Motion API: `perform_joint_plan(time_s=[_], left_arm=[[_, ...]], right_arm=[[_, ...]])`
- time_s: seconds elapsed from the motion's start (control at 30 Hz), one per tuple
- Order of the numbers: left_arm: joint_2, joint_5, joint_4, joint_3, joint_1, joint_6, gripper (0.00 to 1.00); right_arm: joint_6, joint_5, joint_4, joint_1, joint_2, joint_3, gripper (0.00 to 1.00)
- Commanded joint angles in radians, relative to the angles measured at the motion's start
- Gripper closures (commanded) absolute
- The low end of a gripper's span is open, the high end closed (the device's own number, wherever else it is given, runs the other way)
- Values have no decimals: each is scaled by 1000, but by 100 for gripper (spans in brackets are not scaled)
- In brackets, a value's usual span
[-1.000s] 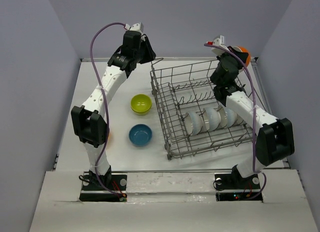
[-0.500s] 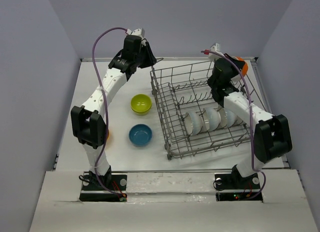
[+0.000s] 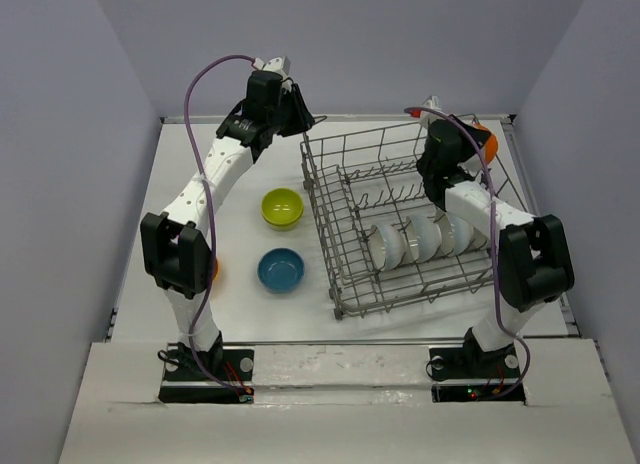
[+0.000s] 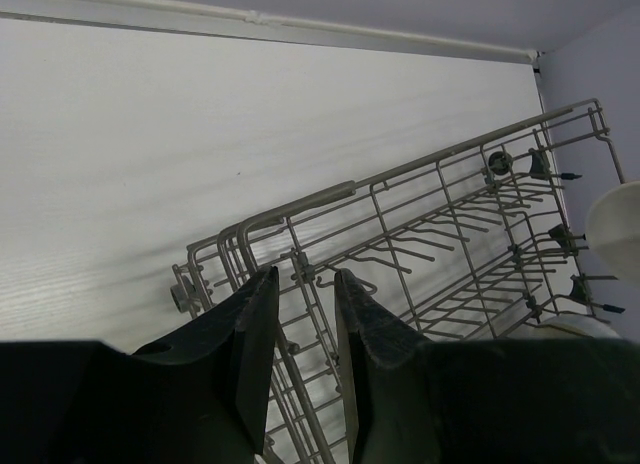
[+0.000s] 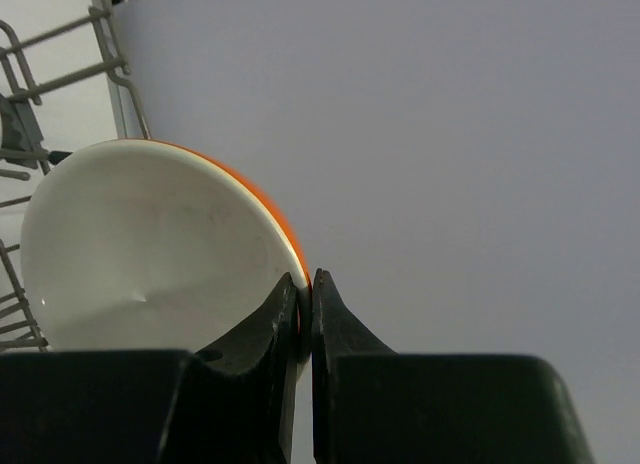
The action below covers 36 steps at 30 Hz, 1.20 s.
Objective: Load the bowls into the dish rack
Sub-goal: Insert the bowl into the dish rack.
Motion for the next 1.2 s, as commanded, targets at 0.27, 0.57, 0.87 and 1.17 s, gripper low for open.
perform_joint_plan(time_s=[0.27,0.57,0.87,1.17], left_arm=[[-71,29,39,4,0,7,62],[-62,37,41,3,0,4,62],[-64,35,42,1,0,4,62],[-64,38,42,0,0,3,62]], right_arm=[[37,53,112,-89,76,89,99],[69,68,84,-89,104,92,99],[34,79,106,-69,151,100,99],[-3,81,140,-10,170,75,99]])
